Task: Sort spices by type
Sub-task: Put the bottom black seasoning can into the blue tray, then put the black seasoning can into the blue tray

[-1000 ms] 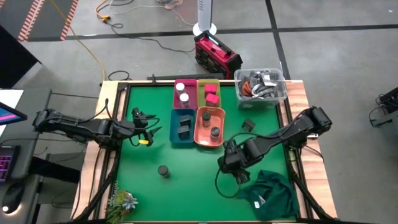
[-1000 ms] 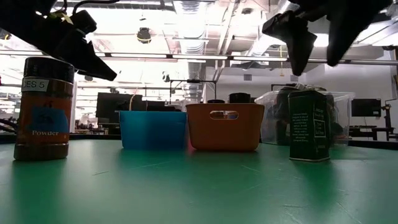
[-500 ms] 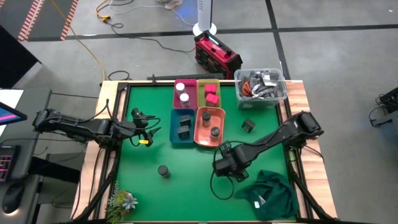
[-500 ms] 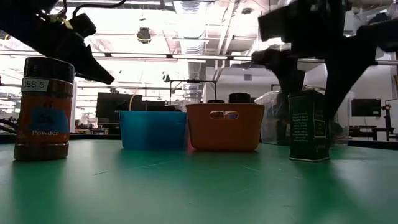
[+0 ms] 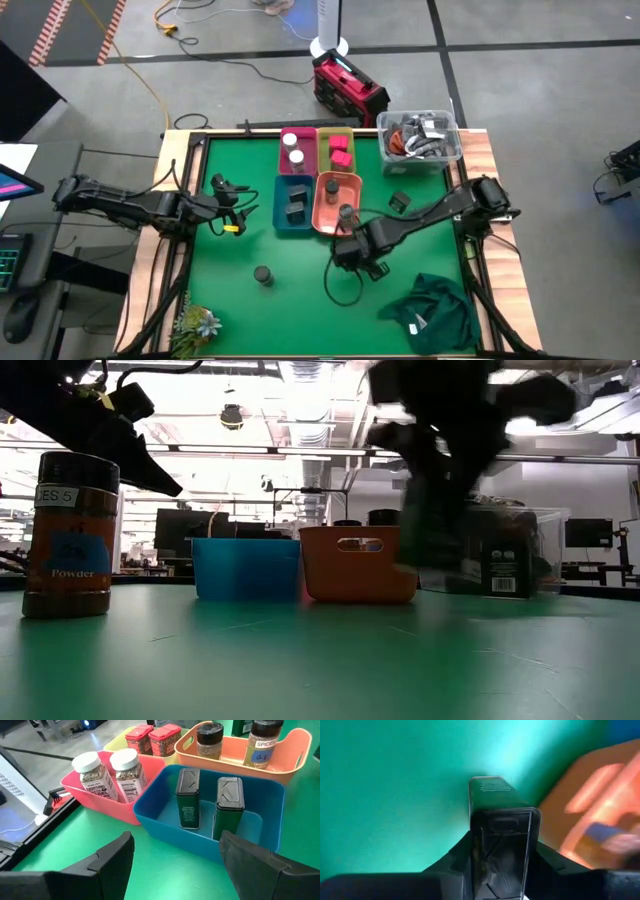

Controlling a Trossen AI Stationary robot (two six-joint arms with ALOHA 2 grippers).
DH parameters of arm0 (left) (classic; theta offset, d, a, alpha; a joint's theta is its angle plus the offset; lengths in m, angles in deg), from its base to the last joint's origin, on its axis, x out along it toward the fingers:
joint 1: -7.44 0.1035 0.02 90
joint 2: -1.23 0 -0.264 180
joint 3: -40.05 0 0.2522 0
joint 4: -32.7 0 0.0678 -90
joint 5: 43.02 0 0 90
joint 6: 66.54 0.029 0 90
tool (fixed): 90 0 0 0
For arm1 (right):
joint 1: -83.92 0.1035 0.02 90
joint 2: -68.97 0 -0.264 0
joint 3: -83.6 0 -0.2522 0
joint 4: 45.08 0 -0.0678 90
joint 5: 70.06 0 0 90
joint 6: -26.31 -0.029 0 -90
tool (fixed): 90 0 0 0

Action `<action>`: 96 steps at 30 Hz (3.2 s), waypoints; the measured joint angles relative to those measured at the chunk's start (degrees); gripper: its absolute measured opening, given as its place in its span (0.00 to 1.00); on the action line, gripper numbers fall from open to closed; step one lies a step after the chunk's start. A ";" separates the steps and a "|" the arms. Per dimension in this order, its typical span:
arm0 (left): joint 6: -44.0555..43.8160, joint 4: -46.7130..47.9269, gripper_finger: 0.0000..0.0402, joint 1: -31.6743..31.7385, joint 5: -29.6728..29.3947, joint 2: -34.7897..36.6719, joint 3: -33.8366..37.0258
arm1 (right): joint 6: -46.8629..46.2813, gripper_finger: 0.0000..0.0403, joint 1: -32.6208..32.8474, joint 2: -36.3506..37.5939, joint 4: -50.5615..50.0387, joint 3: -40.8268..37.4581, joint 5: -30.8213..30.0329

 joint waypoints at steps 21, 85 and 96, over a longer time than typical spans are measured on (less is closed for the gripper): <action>-2.95 1.91 0.70 0.00 -0.04 -0.02 0.00 | 11.69 0.40 -16.06 -2.86 29.44 11.90 6.15; -1.70 2.84 0.70 0.13 -0.44 1.11 0.02 | -7.73 0.65 -24.17 -15.91 -27.19 35.89 -0.73; -2.05 5.15 0.70 0.15 -0.42 1.11 0.02 | -17.84 0.65 -24.88 7.80 -12.89 5.85 -5.04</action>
